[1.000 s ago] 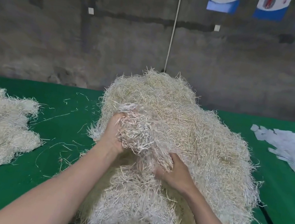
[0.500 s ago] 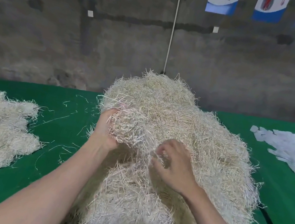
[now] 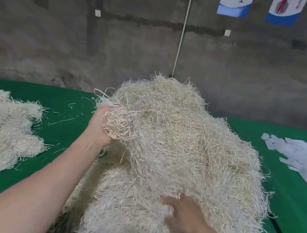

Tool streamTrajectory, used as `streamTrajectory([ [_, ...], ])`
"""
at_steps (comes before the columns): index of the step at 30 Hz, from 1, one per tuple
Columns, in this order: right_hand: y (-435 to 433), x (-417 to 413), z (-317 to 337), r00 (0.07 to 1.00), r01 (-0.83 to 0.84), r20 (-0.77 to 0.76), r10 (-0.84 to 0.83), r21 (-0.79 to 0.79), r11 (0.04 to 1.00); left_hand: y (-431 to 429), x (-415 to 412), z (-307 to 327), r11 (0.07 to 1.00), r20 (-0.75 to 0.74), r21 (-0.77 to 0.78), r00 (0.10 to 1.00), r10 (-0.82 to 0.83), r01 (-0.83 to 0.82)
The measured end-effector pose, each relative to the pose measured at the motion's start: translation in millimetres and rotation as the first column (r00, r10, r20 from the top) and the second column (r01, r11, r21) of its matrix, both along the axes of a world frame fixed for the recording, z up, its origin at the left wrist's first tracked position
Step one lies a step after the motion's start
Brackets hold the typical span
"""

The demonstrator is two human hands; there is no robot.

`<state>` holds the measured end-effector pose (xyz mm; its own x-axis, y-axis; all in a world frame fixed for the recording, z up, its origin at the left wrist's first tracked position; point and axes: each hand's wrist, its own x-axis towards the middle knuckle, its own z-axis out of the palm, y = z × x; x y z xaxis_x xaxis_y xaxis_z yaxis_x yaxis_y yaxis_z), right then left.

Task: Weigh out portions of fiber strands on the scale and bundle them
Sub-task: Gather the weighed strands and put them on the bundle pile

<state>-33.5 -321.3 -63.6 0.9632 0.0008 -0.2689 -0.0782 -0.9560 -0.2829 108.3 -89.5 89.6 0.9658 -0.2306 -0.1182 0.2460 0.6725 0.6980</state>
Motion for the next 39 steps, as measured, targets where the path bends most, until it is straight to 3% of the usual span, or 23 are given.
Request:
streamTrajectory([
  [2,5.8,5.8,38.5,0.998,-0.039,0.053,0.033,0.119,0.992,-1.8,-1.6,-4.7,0.999,-0.032,0.054,0.999,0.005,-0.003],
  [4,9.4,10.5,84.4,0.983,-0.009,0.178,-0.040,0.266,0.964,-2.8,-4.5,-11.1,0.997,-0.061,0.080,0.998,0.015,-0.010],
  [6,14.6,17.4,116.8,0.881,0.030,0.436,-0.184,0.336,0.942,-2.3,-7.2,-9.3,0.997,-0.071,0.071,0.997,0.025,-0.020],
  [8,32.5,26.1,135.6,0.815,-0.021,0.531,-0.231,0.424,0.905,-8.0,-13.9,3.2,1.000,-0.018,-0.004,1.000,-0.020,0.020],
  [11,73.9,45.3,123.2,0.953,-0.045,0.258,-0.160,0.641,0.767,-21.5,-31.2,30.9,0.991,0.127,-0.063,0.986,-0.110,0.118],
  [13,85.1,54.2,96.4,0.981,0.030,0.126,-0.147,0.650,0.759,-15.9,-35.5,44.8,0.990,0.217,-0.066,0.970,-0.106,0.123],
  [15,76.6,60.2,77.8,0.952,0.167,0.069,-0.299,0.703,0.692,0.5,-31.2,52.1,0.989,0.252,0.105,0.960,-0.125,0.101],
  [16,67.2,62.3,71.9,0.913,0.222,0.062,-0.404,0.754,0.619,6.8,-28.2,52.0,0.940,0.260,0.329,0.948,-0.184,0.092],
  [17,58.1,63.3,71.4,0.873,0.243,0.073,-0.483,0.793,0.559,10.0,-25.7,46.8,0.782,0.252,0.620,0.926,-0.283,0.070],
  [18,53.2,63.3,75.7,0.847,0.234,0.096,-0.522,0.815,0.530,8.1,-24.2,37.5,0.526,0.213,0.850,0.899,-0.384,0.023],
  [19,51.3,61.4,81.6,0.838,0.206,0.124,-0.532,0.830,0.518,-1.7,-26.5,26.2,0.268,0.154,0.963,0.866,-0.476,-0.024],
  [21,57.2,59.5,95.0,0.852,0.101,0.185,-0.490,0.859,0.501,-27.8,-34.5,1.0,-0.073,0.021,0.994,0.794,-0.608,-0.082],
  [24,60.6,54.4,102.8,0.847,0.056,0.267,-0.460,0.815,0.577,-54.3,-38.8,-31.1,-0.341,0.009,0.879,0.728,-0.685,-0.332],
  [26,52.9,52.9,100.0,0.845,0.097,0.293,-0.447,0.738,0.668,-56.5,-35.3,-33.0,-0.471,0.073,0.730,0.742,-0.666,-0.495],
  [27,48.6,52.2,97.4,0.851,0.102,0.296,-0.435,0.719,0.688,-54.6,-31.3,-33.3,-0.465,0.131,0.712,0.751,-0.648,-0.526],
  [28,45.0,51.7,94.6,0.858,0.099,0.289,-0.425,0.719,0.688,-53.2,-25.0,-34.5,-0.380,0.211,0.771,0.769,-0.604,-0.510],
  [29,41.6,51.0,90.6,0.866,0.101,0.277,-0.417,0.718,0.688,-52.6,-22.4,-32.5,-0.200,0.276,0.885,0.821,-0.499,-0.420],
  [30,38.7,50.6,86.7,0.875,0.106,0.267,-0.405,0.709,0.697,-52.2,-21.6,-29.9,0.083,0.285,0.958,0.888,-0.361,-0.274],
  [31,36.7,50.7,82.3,0.883,0.113,0.256,-0.392,0.696,0.709,-52.5,-23.8,-24.1,0.397,0.215,0.912,0.944,-0.249,-0.103],
  [32,35.8,51.3,76.7,0.890,0.111,0.247,-0.384,0.698,0.707,-53.4,-27.5,-18.2,0.650,0.090,0.756,0.972,-0.216,0.075],
  [33,35.2,52.7,71.7,0.896,0.105,0.245,-0.370,0.693,0.714,-55.1,-34.0,-13.2,0.818,-0.017,0.526,0.964,-0.266,0.235],
  [35,32.4,56.1,61.4,0.909,0.103,0.268,-0.320,0.600,0.793,-60.4,-42.1,-10.1,0.906,-0.070,0.195,0.927,-0.369,0.376],
  [39,16.7,54.3,36.7,0.944,0.169,0.205,-0.259,0.374,0.912,-63.6,-37.4,-19.0,0.981,-0.135,0.071,0.976,-0.170,0.180],
])
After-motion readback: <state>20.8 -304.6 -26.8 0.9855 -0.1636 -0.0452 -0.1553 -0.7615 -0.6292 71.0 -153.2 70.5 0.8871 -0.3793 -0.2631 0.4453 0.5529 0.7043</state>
